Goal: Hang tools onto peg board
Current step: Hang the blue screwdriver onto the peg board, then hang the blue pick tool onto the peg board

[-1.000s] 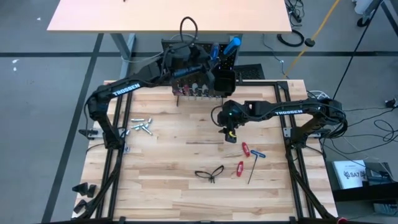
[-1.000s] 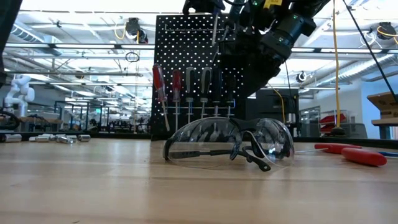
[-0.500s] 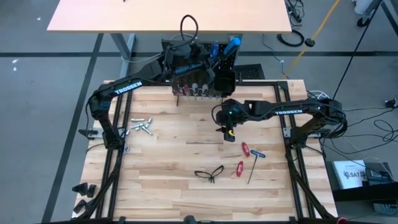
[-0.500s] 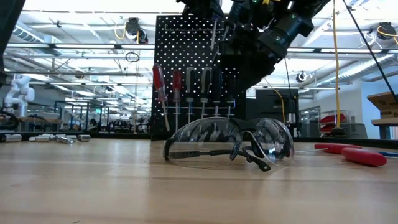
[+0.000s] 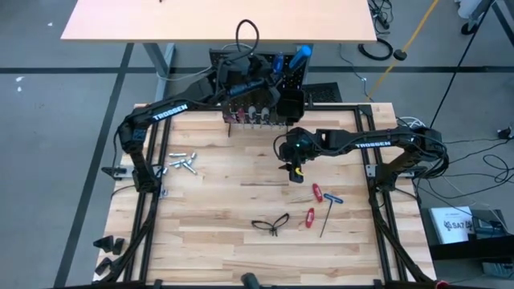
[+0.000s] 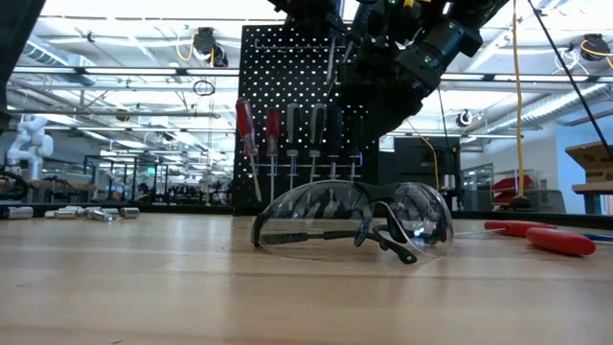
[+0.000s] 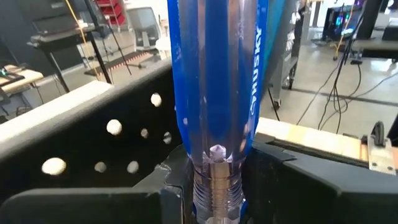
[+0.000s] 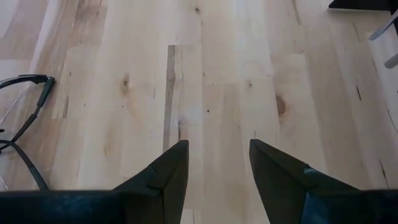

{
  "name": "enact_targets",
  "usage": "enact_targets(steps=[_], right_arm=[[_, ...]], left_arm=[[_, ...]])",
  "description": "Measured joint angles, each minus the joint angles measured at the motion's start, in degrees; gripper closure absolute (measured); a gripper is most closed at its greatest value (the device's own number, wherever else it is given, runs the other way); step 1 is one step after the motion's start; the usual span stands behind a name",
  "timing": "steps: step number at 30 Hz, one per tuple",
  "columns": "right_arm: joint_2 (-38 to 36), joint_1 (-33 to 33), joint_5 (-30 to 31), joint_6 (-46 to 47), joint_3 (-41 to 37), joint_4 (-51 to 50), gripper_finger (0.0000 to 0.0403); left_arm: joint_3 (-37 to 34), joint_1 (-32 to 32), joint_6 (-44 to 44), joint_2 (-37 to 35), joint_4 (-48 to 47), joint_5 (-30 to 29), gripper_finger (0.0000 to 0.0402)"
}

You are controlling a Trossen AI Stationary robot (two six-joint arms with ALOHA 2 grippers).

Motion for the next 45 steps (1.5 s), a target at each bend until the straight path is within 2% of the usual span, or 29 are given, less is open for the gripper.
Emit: enact_targets(steps=[9, 15, 19, 29, 41, 45], right_arm=[[0.0, 0.0, -0.02, 0.02, 0.0, -0.04, 0.0241], [0.0, 0.04, -0.19, 0.15, 0.0, -0.1, 0.0241], [0.0, 0.04, -0.22, 0.99, 0.01, -0.15, 0.0241], [0.0, 0.07, -0.21, 1.49, 0.01, -0.93, 0.0241], [0.0, 0.09, -0.2, 2.6, 0.0, -1.6, 0.0241], [0.0, 0.09, -0.2, 2.62, 0.0, -1.62, 0.0241]], left_arm=[[0.11, -0.13, 0.18, 1.13, 1.06, -1.34, 0.0303], [0.04, -0.13, 0.35, 1.37, 0.49, -1.89, 0.0194], [0.02, -0.24, 0.17, 1.35, 0.43, -3.31, 0.0163], [-0.02, -0.88, 1.5, 1.22, 0.31, -3.98, 0.0156], [-0.09, -3.06, 3.79, -3.04, -2.98, -5.06, 0.0155], [-0.09, -4.07, 4.28, -4.65, -5.11, -7.3, 0.0155]])
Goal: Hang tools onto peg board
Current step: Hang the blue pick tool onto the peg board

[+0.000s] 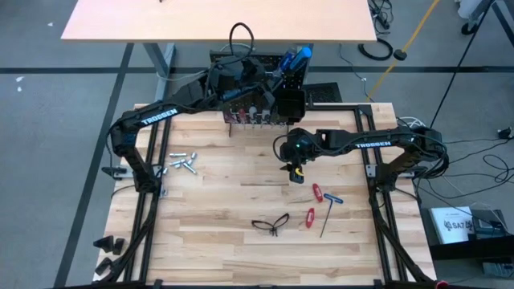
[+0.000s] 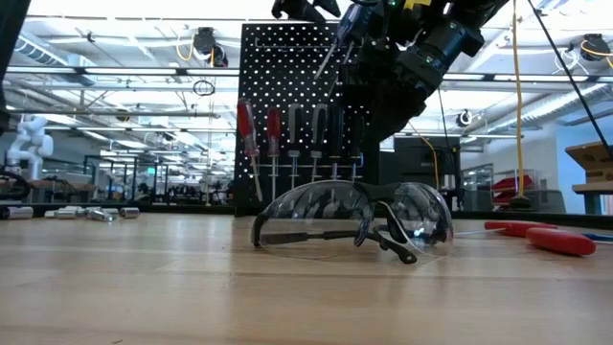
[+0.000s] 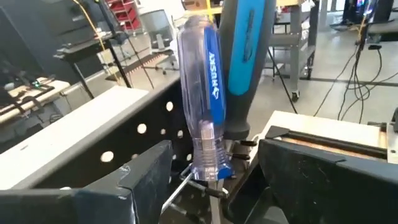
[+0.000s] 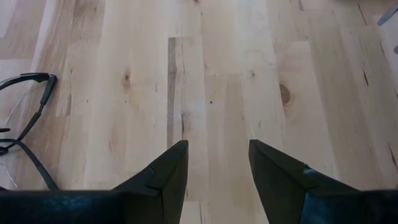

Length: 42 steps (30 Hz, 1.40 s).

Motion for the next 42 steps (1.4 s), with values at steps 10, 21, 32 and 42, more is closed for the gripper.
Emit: enact_targets(steps=[10, 21, 32, 42], right_arm=[[0.0, -0.04, 0.08, 0.0, 0.0, -1.77, 0.0241], [0.0, -0.02, 0.55, 4.24, 0.0, -2.4, 0.0241], [0.0, 1.4, 0.39, 19.43, 0.0, -2.59, 0.0241], [-0.78, 6.52, 3.59, 23.07, 2.48, 5.76, 0.0241]], left_arm=[[-0.27, -5.66, 0.13, -3.84, -11.72, -2.15, 0.0155], [-19.46, -17.04, -0.52, -21.13, -8.56, -14.13, 0.0155], [-60.93, -20.53, 1.7, -49.56, 24.15, -19.59, 0.0155], [-69.26, -19.25, 4.45, -60.78, 27.55, -7.38, 0.0155]])
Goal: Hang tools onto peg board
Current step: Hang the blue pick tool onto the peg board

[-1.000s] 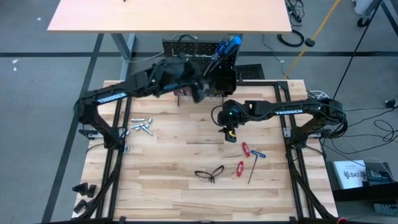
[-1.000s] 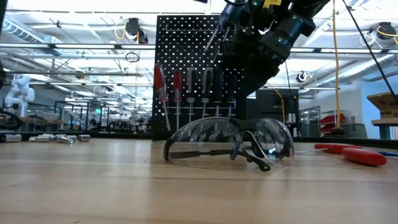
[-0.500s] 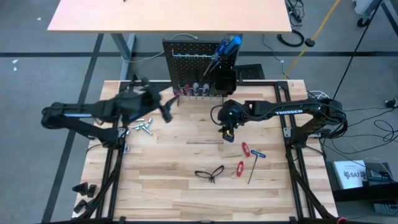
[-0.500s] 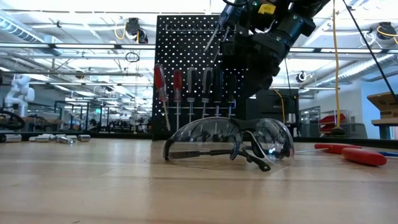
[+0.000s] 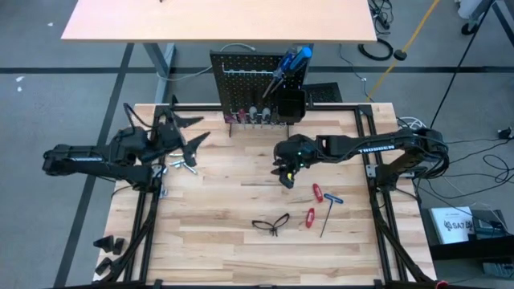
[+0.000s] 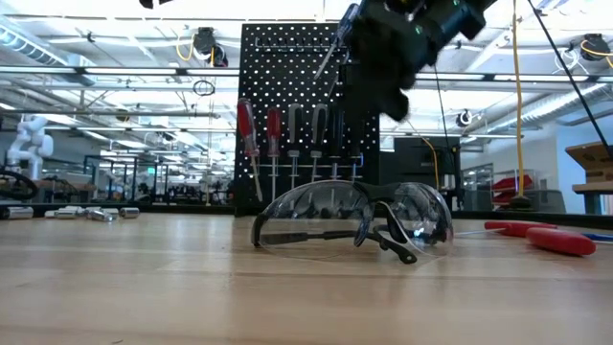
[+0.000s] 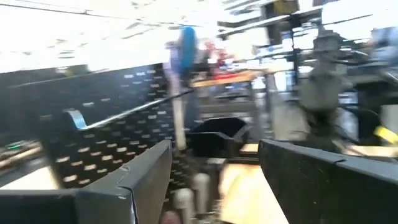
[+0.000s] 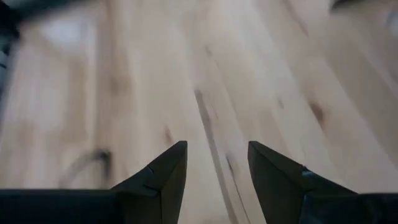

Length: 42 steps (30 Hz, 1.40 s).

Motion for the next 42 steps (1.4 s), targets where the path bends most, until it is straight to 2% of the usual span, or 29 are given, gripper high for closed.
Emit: enact_targets(steps=[6, 11, 13, 16, 19, 23, 28, 32, 36, 42], right_arm=[[-0.83, 4.28, 0.01, 1.13, 5.65, -6.06, 0.0241], [-0.99, 10.09, 3.54, 11.36, 9.42, -22.85, 0.0241], [-1.01, 12.44, 4.54, 17.8, 9.74, -30.35, 0.0241], [-0.77, 15.9, 4.61, 30.13, 9.67, -39.82, 0.0241], [-0.59, 18.87, 4.66, 40.64, 8.66, -43.57, 0.0241], [-0.57, 21.65, 4.5, 41.55, 7.23, -44.98, 0.0241], [-0.57, 23.06, 4.5, 42.69, 4.31, -43.91, 0.0241], [-0.57, 25.2, 4.65, 57.69, 1.58, -46.1, 0.0241], [-0.57, 28.76, 3.94, 67.58, -2.67, -45.28, 0.0241], [-0.57, 29.88, 3.84, 74.48, -8.67, -36.98, 0.0241]], left_arm=[[0.0, -0.04, -2.61, 1.54, -2.42, 13.13, 0.0155], [0.0, -0.12, -7.17, 3.92, -6.24, 25.17, 0.0155], [-0.09, -0.33, -7.68, 4.93, -7.32, 28.15, 0.0155], [-0.07, -0.89, -10.18, 6.0, -6.27, 28.53, 0.0155], [-0.07, -1.36, -11.95, 7.25, -5.63, 28.34, 0.0155], [-0.02, -2.01, -12.08, 8.23, -3.51, 28.34, 0.0155], [-0.01, -2.98, -12.1, 9.98, -1.21, 28.29, 0.0155], [0.0, -3.7, -12.1, 11.55, -0.96, 28.29, 0.0155], [0.0, -3.84, -12.08, 12.08, 0.05, 28.25, 0.0155], [0.0, -3.84, -12.05, 12.09, 0.33, 28.14, 0.0155]])
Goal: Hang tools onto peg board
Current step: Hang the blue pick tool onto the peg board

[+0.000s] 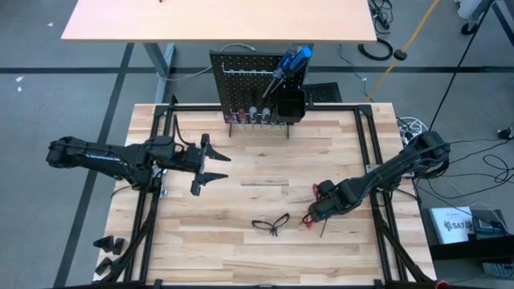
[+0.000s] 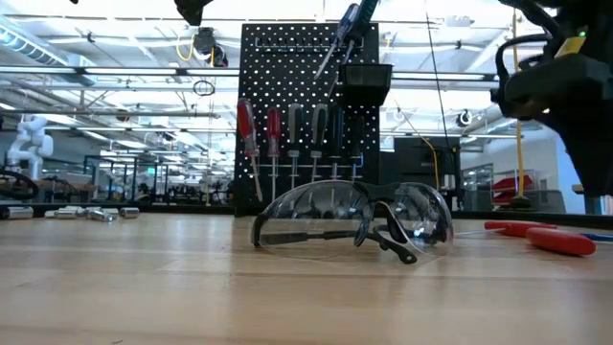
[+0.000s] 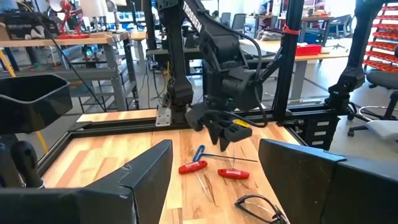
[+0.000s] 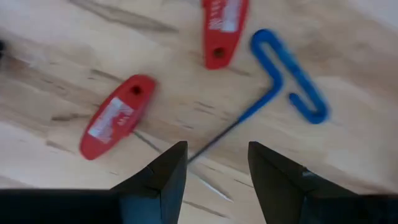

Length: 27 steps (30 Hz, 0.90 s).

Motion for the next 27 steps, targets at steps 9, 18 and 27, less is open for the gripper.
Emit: enact_targets(steps=[9, 18, 27], right_arm=[[0.0, 2.03, 0.07, 5.25, -5.19, 11.71, 0.0241], [0.0, 3.16, -0.05, 6.67, -5.35, 11.42, 0.0241], [3.47, 4.49, -0.86, 7.97, -5.33, 11.53, 0.0241]], left_arm=[[0.0, 0.04, 0.02, 0.02, -0.02, 0.0, 0.0155], [0.02, 0.04, 0.04, 0.02, -0.04, -0.02, 0.0155], [0.02, 0.04, 0.02, 0.0, -0.11, -0.02, 0.0155]])
